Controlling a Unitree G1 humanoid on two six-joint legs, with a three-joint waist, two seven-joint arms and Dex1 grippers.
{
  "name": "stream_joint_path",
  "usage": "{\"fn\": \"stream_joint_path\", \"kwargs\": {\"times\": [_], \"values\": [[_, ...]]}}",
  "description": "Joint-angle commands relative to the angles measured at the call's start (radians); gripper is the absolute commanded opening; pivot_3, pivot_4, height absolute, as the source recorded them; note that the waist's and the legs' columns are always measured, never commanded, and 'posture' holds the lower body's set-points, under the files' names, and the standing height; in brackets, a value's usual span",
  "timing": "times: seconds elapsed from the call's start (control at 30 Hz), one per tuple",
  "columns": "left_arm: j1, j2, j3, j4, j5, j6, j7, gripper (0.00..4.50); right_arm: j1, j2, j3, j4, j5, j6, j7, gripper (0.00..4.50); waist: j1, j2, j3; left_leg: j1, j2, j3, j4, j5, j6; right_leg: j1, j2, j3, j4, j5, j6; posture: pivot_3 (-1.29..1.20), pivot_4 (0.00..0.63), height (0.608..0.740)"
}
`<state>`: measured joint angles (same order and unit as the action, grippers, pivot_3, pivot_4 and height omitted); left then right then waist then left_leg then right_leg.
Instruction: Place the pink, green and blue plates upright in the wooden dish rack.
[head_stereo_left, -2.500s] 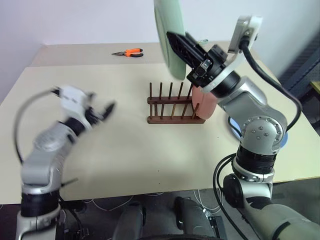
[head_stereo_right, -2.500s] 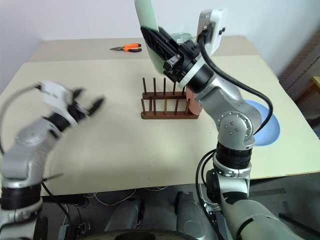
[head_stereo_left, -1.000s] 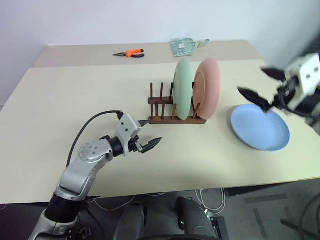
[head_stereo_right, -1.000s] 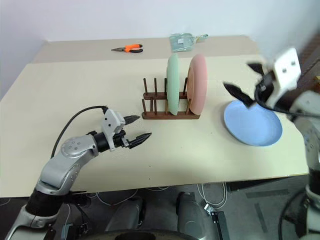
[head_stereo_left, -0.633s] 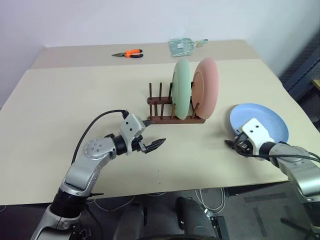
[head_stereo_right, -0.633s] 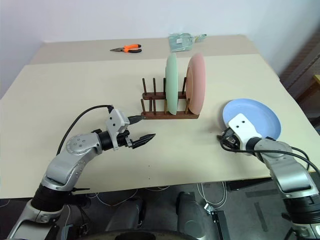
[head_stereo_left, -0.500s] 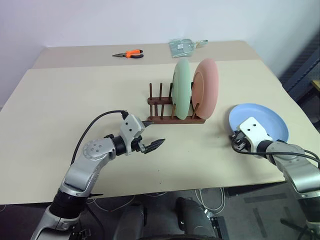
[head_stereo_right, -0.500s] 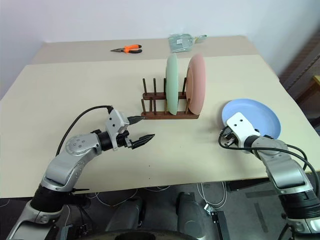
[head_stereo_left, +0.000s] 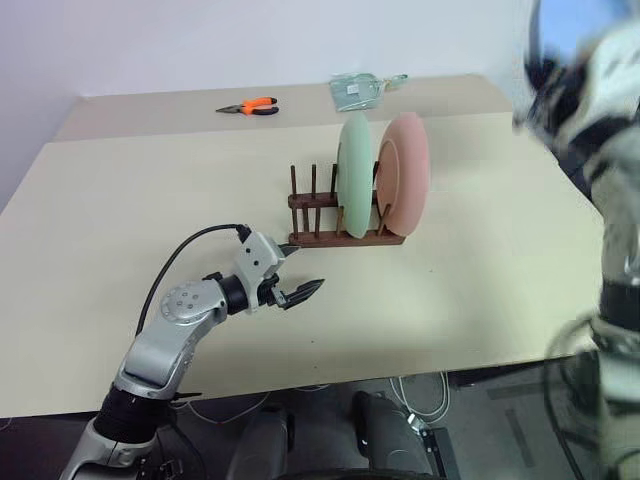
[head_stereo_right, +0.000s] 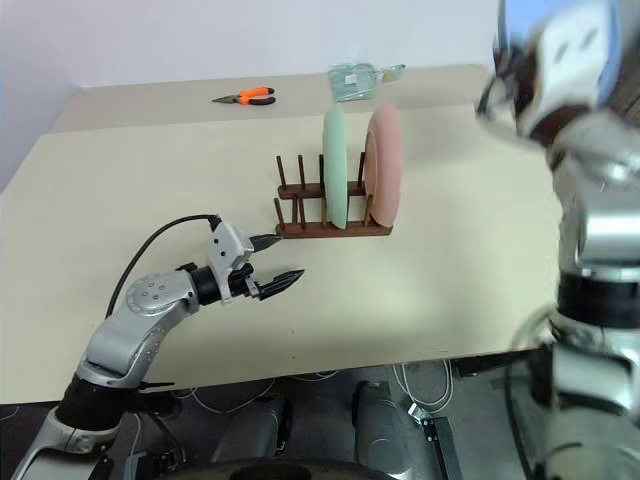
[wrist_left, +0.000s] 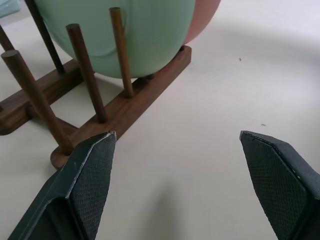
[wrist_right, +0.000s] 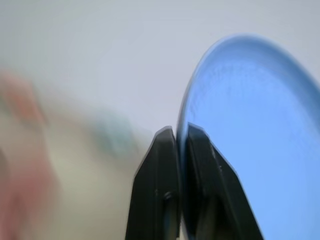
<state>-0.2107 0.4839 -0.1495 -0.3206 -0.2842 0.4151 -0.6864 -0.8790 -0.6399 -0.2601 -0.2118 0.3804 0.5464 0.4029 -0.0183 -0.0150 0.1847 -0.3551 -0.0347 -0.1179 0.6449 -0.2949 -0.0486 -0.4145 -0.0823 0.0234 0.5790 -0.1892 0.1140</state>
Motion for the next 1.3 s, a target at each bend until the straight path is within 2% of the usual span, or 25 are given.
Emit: {"fn": "stream_joint_path", "kwargs": {"times": [0.03,0.1,0.2,0.3,0.37,0.73,0.93,1.07,1.3], "values": [[0.0,0.011,0.051,0.004,0.01,-0.049,0.009,4.08,-0.097,0.157,-0.036,-0.121,0.321,0.183,-0.046,0.1,0.005,-0.002,-0.001,0.0,0.001,-0.001,0.0,0.0,0.0,0.0,0.001,-0.001,0.0,0.0,-0.001,0.0,0.15,0.74],[0.016,0.028,0.094,0.024,0.011,-0.071,0.012,4.08,-0.142,0.3,-0.027,-0.158,0.494,0.274,-0.149,0.1,0.007,-0.003,-0.002,-0.001,0.0,-0.001,0.001,0.0,0.0,0.001,0.0,-0.001,-0.001,-0.001,-0.003,0.0,0.15,0.74],[0.042,0.066,0.158,0.056,0.006,-0.09,0.004,4.08,-0.159,0.506,-0.024,-0.135,0.656,0.331,-0.339,0.1,0.003,-0.002,-0.001,-0.001,-0.001,0.0,0.001,0.0,0.0,0.0,-0.001,0.001,0.0,-0.001,-0.005,0.0,0.15,0.74],[0.082,0.113,0.202,0.07,0.021,-0.115,-0.007,4.08,-0.119,0.672,-0.014,-0.065,0.733,0.372,-0.536,0.1,0.001,-0.002,-0.002,-0.002,-0.001,0.0,0.0,0.0,0.0,-0.004,-0.001,0.001,0.002,-0.001,-0.005,0.0,0.15,0.74],[0.099,0.128,0.22,0.068,0.02,-0.122,-0.007,4.08,-0.085,0.714,0.003,-0.05,0.749,0.391,-0.592,0.1,0.007,-0.002,-0.002,-0.003,-0.001,0.0,-0.001,0.0,0.0,-0.006,-0.001,0.001,0.003,-0.001,-0.005,0.0,0.15,0.74],[0.143,0.128,0.237,0.027,0.022,-0.117,0.012,4.08,-0.008,0.799,-0.002,0.018,0.844,0.374,-0.801,0.1,-0.005,-0.002,-0.002,-0.003,0.0,0.001,-0.002,0.0,-0.001,-0.007,0.0,0.001,0.004,-0.001,-0.004,0.0,0.15,0.74],[0.127,0.128,0.229,0.038,0.027,-0.116,0.013,4.08,-0.011,0.769,0.024,0.038,0.827,0.345,-0.788,0.1,-0.004,-0.002,-0.003,-0.002,0.0,0.001,-0.002,0.0,-0.001,-0.006,0.0,0.001,0.003,-0.001,-0.004,0.0,0.15,0.74],[0.128,0.128,0.227,0.039,0.03,-0.116,0.01,4.08,-0.069,0.741,0.013,0.018,0.857,0.318,-0.771,0.1,-0.004,-0.002,-0.002,-0.002,0.0,0.001,-0.002,0.0,-0.001,-0.006,0.0,0.001,0.003,-0.001,-0.004,0.0,0.15,0.74],[0.126,0.125,0.222,0.041,0.035,-0.114,0.011,4.08,-0.077,0.776,0.016,0.016,0.93,0.294,-0.851,0.1,-0.01,-0.002,-0.002,-0.003,0.0,0.001,-0.002,0.0,-0.001,-0.007,0.0,0.001,0.003,-0.001,-0.004,0.0,0.15,0.74]]}}
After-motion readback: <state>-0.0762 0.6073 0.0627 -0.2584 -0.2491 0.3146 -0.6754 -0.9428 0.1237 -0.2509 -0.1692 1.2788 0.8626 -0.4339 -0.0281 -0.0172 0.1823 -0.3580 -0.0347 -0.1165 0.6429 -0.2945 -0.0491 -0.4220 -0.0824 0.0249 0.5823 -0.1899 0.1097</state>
